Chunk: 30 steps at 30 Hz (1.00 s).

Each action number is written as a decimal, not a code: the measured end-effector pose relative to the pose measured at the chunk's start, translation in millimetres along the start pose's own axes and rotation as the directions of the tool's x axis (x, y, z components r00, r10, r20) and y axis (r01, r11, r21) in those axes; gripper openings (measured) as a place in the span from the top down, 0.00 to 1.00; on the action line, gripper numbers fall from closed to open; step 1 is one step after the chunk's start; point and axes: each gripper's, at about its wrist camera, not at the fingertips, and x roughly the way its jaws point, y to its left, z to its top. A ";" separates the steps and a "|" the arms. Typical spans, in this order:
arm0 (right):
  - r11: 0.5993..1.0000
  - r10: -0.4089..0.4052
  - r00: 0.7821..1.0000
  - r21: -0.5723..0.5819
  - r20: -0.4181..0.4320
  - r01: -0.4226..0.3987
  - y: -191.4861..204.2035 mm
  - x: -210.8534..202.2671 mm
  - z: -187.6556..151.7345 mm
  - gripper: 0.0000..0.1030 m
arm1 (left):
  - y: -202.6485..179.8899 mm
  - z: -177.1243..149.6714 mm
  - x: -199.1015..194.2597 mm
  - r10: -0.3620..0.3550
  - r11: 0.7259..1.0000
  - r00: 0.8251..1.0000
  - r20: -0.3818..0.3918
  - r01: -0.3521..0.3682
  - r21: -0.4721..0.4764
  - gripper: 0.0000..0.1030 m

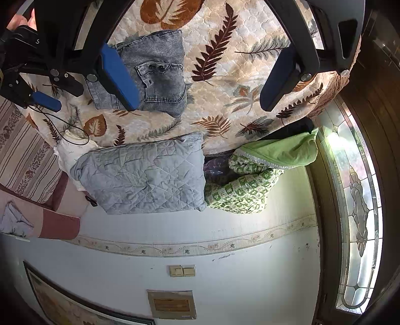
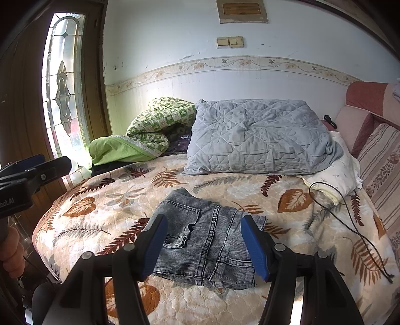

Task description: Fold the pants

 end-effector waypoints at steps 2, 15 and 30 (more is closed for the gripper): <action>1.000 0.000 1.000 0.000 0.000 0.000 0.2 0.1 0.0 0.37 | -0.2 0.1 -0.2 -0.001 1.000 1.000 0.002 0.001 0.000 0.05; 1.000 0.005 1.000 -0.010 -0.004 -0.005 1.5 6.3 1.1 0.37 | -2.4 2.3 3.0 -0.043 0.999 0.999 0.005 0.043 -0.001 0.05; 1.000 0.007 1.000 -0.029 -0.011 -0.007 3.4 18.8 6.7 0.37 | -4.0 7.4 11.7 -0.058 0.998 0.998 0.002 0.058 0.002 0.05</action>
